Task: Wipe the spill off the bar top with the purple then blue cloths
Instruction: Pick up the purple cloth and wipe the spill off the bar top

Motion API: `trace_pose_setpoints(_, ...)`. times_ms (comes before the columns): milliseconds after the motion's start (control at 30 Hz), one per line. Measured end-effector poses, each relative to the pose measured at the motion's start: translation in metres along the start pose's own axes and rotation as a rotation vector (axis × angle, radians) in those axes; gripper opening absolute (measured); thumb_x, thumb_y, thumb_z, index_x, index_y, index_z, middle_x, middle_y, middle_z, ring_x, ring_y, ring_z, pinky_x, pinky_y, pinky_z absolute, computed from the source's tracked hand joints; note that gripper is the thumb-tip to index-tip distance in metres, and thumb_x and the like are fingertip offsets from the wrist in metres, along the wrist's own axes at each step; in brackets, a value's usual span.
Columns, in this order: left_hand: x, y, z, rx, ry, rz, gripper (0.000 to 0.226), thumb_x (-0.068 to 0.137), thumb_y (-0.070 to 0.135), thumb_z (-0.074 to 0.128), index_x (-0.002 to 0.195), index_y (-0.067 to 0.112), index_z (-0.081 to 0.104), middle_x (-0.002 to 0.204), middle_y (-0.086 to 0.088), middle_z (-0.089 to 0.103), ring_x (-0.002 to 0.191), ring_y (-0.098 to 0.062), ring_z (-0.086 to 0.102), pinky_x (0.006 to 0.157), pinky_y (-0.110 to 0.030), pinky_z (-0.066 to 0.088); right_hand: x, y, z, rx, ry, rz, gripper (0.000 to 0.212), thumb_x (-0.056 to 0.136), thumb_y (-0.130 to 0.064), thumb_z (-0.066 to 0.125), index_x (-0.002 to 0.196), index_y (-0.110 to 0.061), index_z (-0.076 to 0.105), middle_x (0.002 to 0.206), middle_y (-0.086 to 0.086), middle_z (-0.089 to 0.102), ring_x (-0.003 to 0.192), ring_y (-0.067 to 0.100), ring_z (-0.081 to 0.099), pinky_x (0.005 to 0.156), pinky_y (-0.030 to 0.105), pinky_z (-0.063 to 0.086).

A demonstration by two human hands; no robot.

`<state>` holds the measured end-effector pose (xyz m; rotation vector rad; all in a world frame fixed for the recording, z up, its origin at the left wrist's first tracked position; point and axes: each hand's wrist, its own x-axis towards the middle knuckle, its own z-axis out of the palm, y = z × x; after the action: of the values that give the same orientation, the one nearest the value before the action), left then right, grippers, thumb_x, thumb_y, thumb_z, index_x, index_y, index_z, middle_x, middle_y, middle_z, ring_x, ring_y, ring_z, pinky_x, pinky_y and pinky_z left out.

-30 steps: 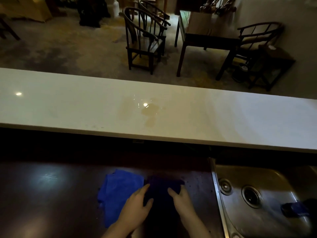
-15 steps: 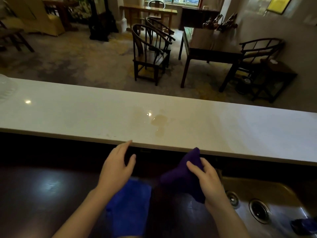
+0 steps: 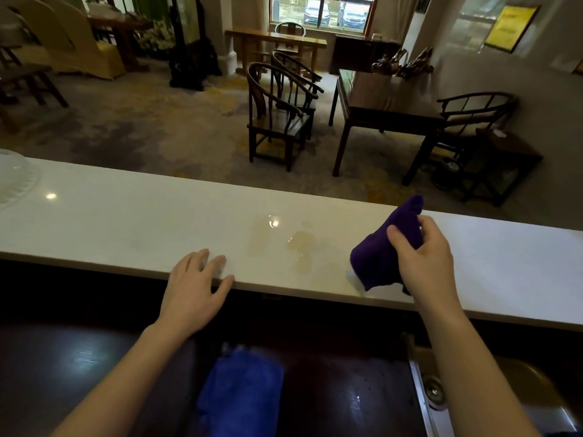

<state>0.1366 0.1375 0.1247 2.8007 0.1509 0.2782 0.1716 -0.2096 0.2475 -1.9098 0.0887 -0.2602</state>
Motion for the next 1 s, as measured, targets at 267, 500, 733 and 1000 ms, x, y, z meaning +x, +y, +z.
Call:
trace_pose_setpoints(267,0.001,-0.001,-0.002,0.055,-0.008,-0.001,0.051,0.089,0.057,0.042,0.130,0.029,0.055,0.144,-0.007,0.048,0.135,-0.028,0.037,0.110,-0.047,0.031,0.027,0.030,0.043,-0.789,0.046,-0.237,0.043,0.093,-0.019,0.071,0.131,-0.014,0.053,0.119,0.011,0.064,0.104,0.028,0.062,0.077,0.038,0.057)
trace_pose_setpoints(500,0.000,-0.002,-0.001,0.080,-0.013,0.013,0.055,0.088,0.061,0.040,0.130,0.029,0.055,0.144,-0.008,0.048,0.135,-0.028,0.039,0.108,-0.047,0.033,0.016,0.069,0.086,-0.964,-0.165,-0.149,0.045,0.093,-0.040,0.061,0.134,-0.019,0.060,0.137,0.009,0.053,0.130,0.029,0.039,0.111,0.044,0.033)
trace_pose_setpoints(733,0.000,-0.002,0.000,0.092,-0.007,0.019,0.056,0.089,0.063,0.040,0.130,0.027,0.055,0.142,-0.006,0.051,0.133,-0.028,0.043,0.106,-0.047,0.036,0.010,0.075,0.101,-0.844,-0.237,-0.022,0.059,0.104,-0.042,0.039,0.158,-0.023,0.027,0.169,0.009,0.019,0.157,0.029,0.006,0.125,0.050,0.012)
trace_pose_setpoints(1000,-0.002,-0.006,-0.006,0.053,-0.003,0.021,0.070,0.086,0.067,0.038,0.134,0.019,0.052,0.148,-0.004,0.048,0.137,-0.025,0.042,0.110,-0.043,0.034,-0.022,0.048,0.175,-0.813,-0.343,-0.160,0.062,0.100,-0.044,0.041,0.158,-0.025,0.028,0.170,0.012,0.016,0.157,0.032,0.002,0.125,0.051,0.009)
